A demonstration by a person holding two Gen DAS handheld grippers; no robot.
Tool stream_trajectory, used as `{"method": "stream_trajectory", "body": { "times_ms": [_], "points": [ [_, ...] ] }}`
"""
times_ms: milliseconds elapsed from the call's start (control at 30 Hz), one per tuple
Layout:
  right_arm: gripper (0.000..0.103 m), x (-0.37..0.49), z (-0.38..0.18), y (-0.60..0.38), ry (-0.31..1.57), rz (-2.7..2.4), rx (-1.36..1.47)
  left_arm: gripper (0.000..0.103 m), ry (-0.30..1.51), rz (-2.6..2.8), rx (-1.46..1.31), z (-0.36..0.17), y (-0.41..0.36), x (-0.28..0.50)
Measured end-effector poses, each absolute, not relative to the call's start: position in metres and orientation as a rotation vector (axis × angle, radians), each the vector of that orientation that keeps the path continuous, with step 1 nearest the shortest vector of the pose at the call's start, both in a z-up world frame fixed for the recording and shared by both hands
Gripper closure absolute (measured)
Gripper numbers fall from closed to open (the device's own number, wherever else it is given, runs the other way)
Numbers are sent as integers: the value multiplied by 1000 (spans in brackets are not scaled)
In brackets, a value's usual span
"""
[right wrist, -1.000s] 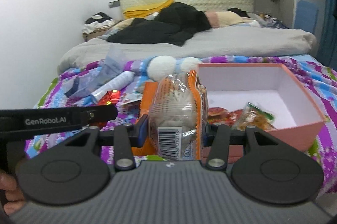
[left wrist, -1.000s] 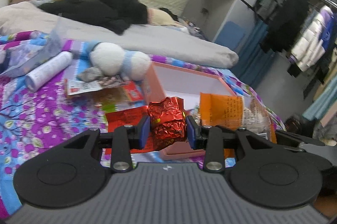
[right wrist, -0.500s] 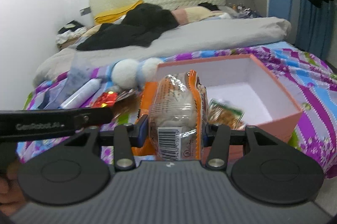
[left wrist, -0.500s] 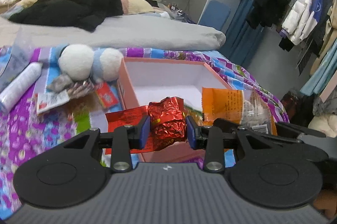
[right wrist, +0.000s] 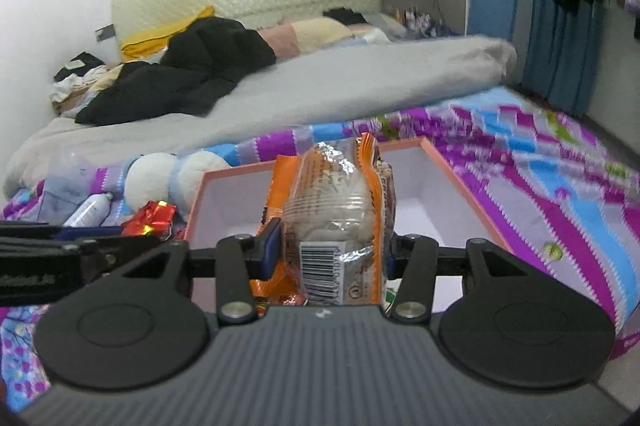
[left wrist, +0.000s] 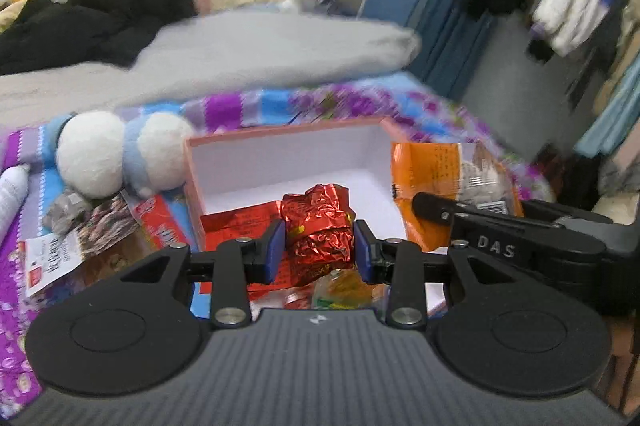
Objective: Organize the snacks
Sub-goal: 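Carry the red foil candy and orange bag over the pink box with both tools, then open both tools to drop the candy and bag into the pink box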
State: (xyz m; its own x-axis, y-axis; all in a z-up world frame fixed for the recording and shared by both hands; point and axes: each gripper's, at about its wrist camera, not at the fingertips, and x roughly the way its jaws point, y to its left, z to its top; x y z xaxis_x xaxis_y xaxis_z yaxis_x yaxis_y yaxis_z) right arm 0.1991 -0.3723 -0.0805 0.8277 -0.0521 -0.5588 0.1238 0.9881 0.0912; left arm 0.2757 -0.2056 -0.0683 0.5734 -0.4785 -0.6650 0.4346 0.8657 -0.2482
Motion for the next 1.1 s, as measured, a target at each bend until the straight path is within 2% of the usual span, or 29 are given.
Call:
{"method": "stream_trajectory", "body": {
  "times_ms": [233,467,533,567,867,1100],
  "points": [
    [52,230,-110,-377,732,-53,126,61,908,-493,-86,-84,-215,305],
    [51,236,-125,-382,800,-47,124,59,928,-489,-96,-87,-212,312],
    [40,234,-127,-384,805,-40,144,52,921,-481,-86,-86,-211,311],
    [29,233,-127,-385,803,-43,148,48,915,-472,-85,-86,-210,310],
    [28,215,-115,-387,736,-46,181,41,843,-461,-117,-67,-188,290],
    [28,191,-91,-374,644,-22,183,41,754,-465,-115,-41,-171,258]
  ]
}}
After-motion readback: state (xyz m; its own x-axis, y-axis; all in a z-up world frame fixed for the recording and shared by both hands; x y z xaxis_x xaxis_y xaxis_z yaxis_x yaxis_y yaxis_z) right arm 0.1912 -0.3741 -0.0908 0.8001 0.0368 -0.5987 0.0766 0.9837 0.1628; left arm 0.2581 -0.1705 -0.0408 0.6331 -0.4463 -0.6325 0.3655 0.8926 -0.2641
